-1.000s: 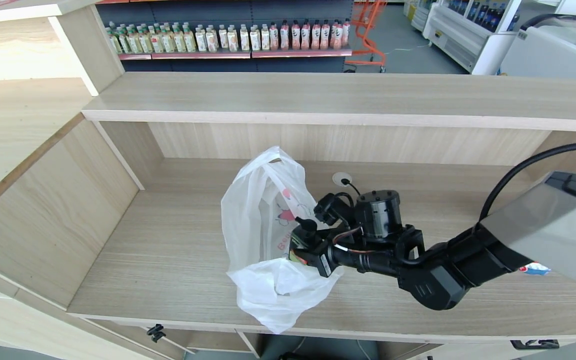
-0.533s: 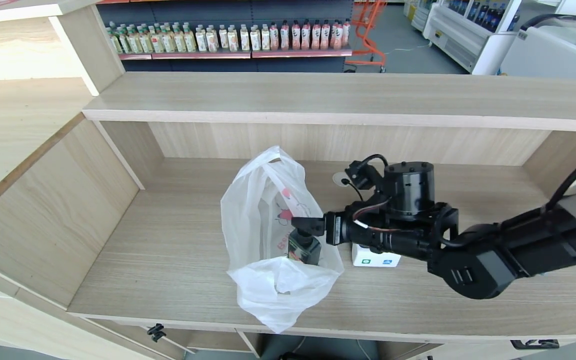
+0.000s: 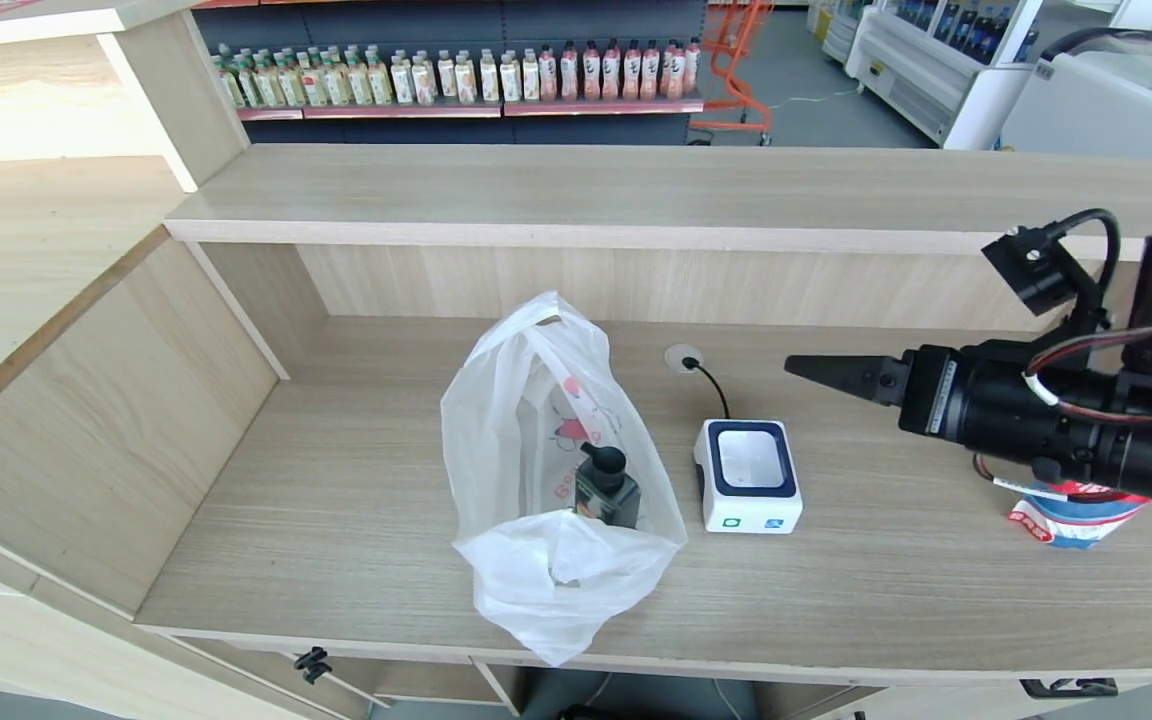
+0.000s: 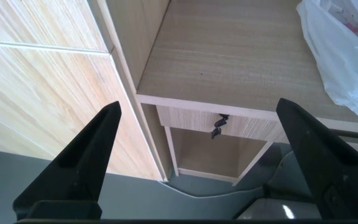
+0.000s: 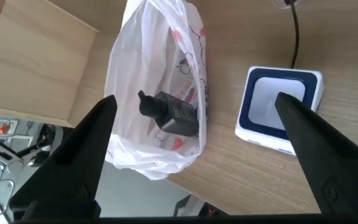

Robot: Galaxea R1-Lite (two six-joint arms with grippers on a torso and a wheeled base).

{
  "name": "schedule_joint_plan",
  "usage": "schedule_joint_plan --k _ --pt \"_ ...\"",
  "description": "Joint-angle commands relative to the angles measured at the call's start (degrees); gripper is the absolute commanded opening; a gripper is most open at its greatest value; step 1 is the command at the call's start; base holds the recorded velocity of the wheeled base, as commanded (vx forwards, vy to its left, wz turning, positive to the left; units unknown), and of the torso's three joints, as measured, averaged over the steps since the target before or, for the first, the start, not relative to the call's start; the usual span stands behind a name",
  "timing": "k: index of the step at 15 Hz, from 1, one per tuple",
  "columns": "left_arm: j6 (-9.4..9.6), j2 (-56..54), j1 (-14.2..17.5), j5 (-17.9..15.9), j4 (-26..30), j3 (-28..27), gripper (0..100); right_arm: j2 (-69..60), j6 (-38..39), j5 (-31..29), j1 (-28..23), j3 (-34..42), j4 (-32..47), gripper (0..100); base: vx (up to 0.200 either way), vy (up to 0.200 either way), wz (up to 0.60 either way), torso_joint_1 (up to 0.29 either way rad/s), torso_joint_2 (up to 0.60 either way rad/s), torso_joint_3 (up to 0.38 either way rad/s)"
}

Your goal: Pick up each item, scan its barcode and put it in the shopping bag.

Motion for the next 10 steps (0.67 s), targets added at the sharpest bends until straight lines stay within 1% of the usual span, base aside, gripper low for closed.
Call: schedule_joint_plan --k 1,2,5,8,10 --pt "0.0 0.0 0.0 0.0 0.0 0.0 100 -4.4 -0.3 0.1 -2.2 2.0 0.1 100 0.0 0.0 0.0 0.0 0.0 0.0" --pt "0.0 0.0 0.0 0.0 0.0 0.0 100 -4.7 -0.3 0.1 -2.2 2.1 0.1 100 0.0 0.0 0.0 0.0 0.0 0.0" --pt "-0.09 0.1 0.0 0.0 0.0 0.0 100 -6.6 -0.3 0.1 -2.5 3.8 0.3 100 -0.2 0.0 0.0 0.009 0.0 -0.001" --pt "0.0 0.0 0.0 0.0 0.0 0.0 100 -8.3 -0.3 0.1 -3.7 5.7 0.3 100 0.0 0.0 0.0 0.0 0.0 0.0" --pt "0.0 0.0 0.0 0.0 0.0 0.0 100 -8.9 -0.3 0.1 -5.4 6.0 0.4 100 0.0 -0.2 0.0 -0.007 -0.01 0.005"
